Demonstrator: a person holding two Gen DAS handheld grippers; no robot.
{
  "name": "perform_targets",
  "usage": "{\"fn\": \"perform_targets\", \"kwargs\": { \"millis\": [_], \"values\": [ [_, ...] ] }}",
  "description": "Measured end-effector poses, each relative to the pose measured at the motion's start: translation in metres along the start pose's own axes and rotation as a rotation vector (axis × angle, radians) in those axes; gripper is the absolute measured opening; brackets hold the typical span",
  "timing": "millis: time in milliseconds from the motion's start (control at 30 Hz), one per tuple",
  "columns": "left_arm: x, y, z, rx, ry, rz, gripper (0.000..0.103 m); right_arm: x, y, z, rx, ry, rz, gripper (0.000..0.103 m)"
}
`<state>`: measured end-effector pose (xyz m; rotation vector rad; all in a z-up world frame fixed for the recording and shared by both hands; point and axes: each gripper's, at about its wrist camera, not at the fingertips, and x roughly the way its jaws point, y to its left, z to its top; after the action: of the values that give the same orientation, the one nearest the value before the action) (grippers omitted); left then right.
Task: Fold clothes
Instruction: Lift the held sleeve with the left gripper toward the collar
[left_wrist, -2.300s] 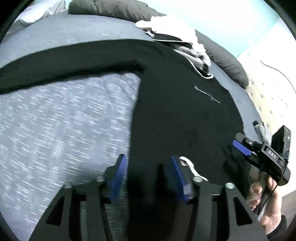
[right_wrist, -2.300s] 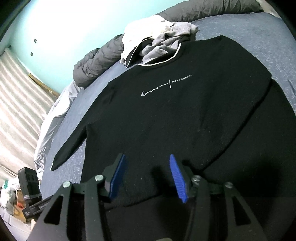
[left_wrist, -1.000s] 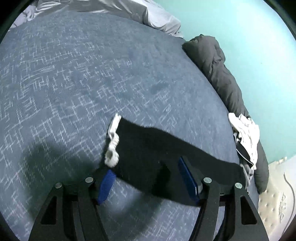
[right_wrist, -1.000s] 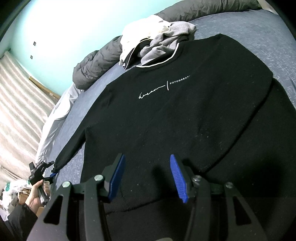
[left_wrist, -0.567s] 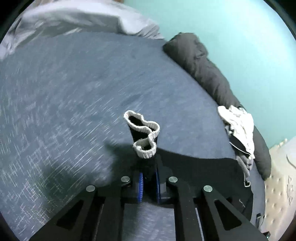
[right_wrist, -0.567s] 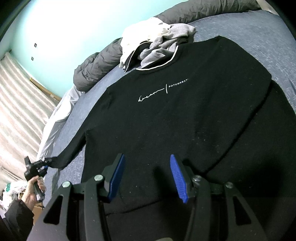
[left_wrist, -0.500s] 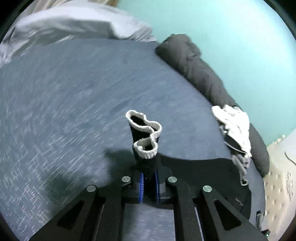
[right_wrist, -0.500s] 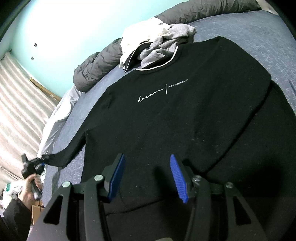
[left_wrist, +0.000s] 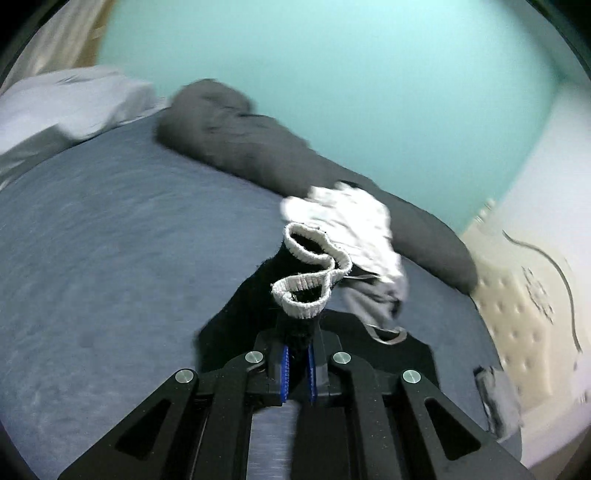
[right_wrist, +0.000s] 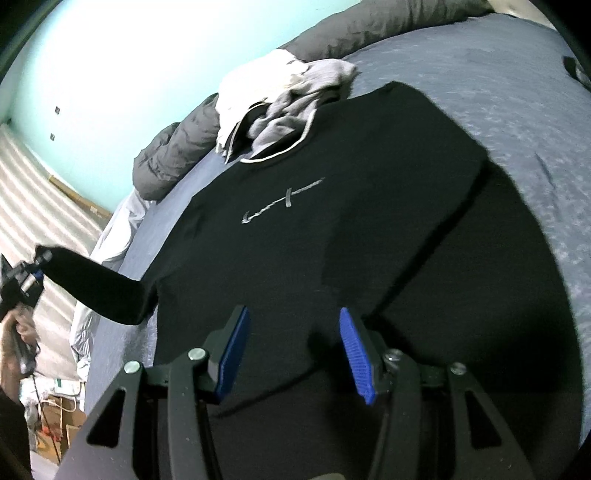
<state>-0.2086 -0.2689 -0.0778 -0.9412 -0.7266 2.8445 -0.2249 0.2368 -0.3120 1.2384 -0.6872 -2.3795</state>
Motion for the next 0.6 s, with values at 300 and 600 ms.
{"fn": "perform_targets", "kwargs": {
  "millis": [300, 600],
  "values": [
    [0.059, -0.185, -0.036, 0.266, 0.115, -0.183, 0.007, -0.04, -0.031, 0.015, 0.046, -0.055, 0.013, 0.052],
    [0.143, -0.292, -0.168, 0.431, 0.362, -0.27, 0.008, -0.059, -0.051, 0.027, 0.089, -0.087, 0.028, 0.055]
  ]
}}
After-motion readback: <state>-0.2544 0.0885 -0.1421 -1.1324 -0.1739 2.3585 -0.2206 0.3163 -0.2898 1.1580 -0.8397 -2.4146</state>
